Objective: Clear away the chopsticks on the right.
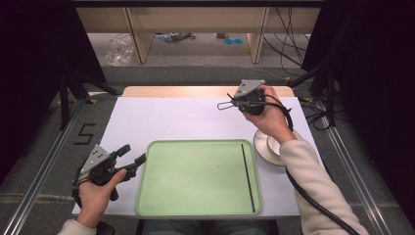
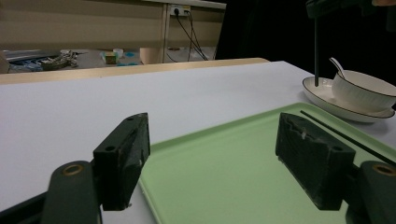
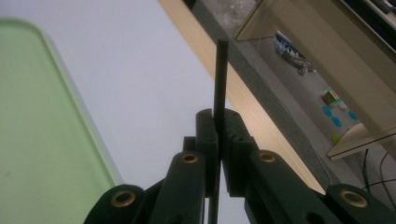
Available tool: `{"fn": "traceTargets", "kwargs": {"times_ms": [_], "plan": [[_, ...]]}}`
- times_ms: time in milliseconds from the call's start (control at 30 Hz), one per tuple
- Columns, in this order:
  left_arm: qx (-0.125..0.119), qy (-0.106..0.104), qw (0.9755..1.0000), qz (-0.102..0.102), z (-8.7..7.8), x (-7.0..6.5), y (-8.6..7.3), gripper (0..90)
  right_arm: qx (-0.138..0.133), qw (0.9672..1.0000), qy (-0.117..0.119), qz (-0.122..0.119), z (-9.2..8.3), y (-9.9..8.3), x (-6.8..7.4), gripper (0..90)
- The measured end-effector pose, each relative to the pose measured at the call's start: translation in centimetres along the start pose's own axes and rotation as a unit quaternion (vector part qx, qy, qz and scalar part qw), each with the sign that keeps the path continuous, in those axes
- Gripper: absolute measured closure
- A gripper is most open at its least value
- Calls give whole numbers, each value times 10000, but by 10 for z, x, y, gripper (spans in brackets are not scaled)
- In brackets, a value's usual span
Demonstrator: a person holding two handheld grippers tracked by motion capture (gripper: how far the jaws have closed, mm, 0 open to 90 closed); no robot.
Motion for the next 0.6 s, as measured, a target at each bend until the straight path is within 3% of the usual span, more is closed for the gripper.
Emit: {"fn": "traceTargets", "kwargs": {"times_ms": [167, 267, 367, 533, 600], "plan": [[0, -2, 10000, 7, 0, 0, 0, 262, -546, 9967, -11, 600, -11, 6, -5, 878], [1, 0, 10000, 4, 0, 0, 0, 262, -744, 9907, 41, 1142, -18, 8, -6, 878], [2, -5, 10000, 13, 0, 0, 0, 262, -855, 9845, 9, 1532, -24, 9, -9, 878], [0, -1, 10000, 0, 0, 0, 0, 262, -951, 9742, -18, 2049, -28, 8, -12, 878], [-2, -2, 10000, 3, 0, 0, 0, 262, -923, 9715, -107, 2182, -29, 7, -14, 878]]}}
Point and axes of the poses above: each handheld gripper's, and its own axes: z roughly forward along the jaws, y roughly out of its top, x roughly to its left, the point moved 5 cm from there along z, roughly forward along the jaws, and after that the axes turned 14 degrees about y, right-handed, at the moved point
